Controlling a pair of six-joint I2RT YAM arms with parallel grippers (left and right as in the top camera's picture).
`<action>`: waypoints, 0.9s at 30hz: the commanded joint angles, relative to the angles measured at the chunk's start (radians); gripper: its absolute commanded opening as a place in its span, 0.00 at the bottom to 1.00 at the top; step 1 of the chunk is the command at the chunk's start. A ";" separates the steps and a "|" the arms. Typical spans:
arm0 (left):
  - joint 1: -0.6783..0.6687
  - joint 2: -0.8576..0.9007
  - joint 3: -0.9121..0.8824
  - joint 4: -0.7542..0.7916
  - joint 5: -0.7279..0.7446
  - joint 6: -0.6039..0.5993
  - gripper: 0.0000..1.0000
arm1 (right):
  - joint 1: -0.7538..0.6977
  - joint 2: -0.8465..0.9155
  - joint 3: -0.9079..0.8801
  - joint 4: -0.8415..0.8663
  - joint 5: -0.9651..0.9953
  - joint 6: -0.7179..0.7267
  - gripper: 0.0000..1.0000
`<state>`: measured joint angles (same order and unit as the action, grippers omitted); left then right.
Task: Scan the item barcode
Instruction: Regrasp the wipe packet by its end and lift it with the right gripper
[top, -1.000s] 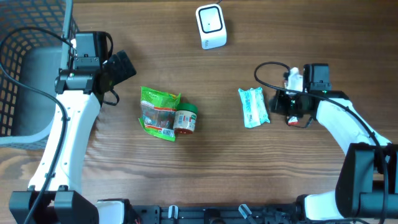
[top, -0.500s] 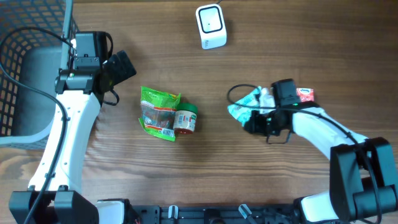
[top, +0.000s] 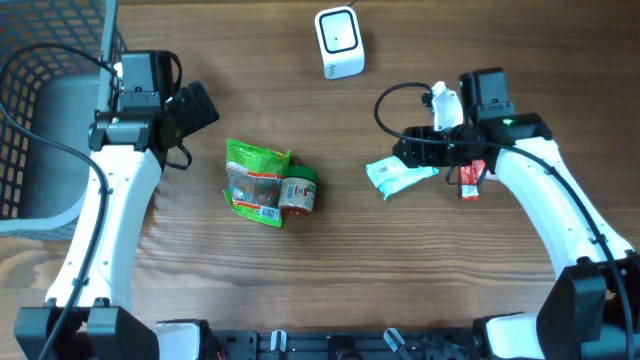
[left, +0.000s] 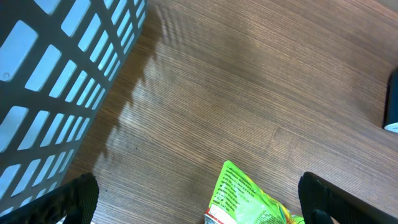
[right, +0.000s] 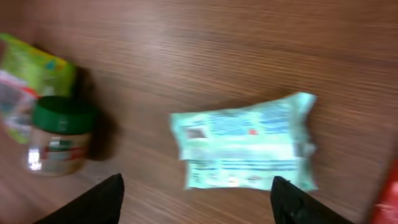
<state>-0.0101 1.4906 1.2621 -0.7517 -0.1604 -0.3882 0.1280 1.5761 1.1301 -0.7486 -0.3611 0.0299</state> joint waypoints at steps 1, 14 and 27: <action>0.002 0.000 0.005 0.003 -0.009 -0.013 1.00 | -0.033 0.057 0.006 -0.005 0.069 -0.083 0.75; 0.002 0.000 0.005 0.003 -0.009 -0.013 1.00 | -0.138 0.397 0.006 0.004 -0.138 -0.229 0.29; 0.002 0.000 0.005 0.003 -0.009 -0.013 1.00 | -0.138 -0.014 0.008 -0.101 -0.631 -0.365 0.04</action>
<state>-0.0101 1.4906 1.2621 -0.7517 -0.1604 -0.3882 -0.0158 1.6901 1.1320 -0.8200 -0.7582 -0.2974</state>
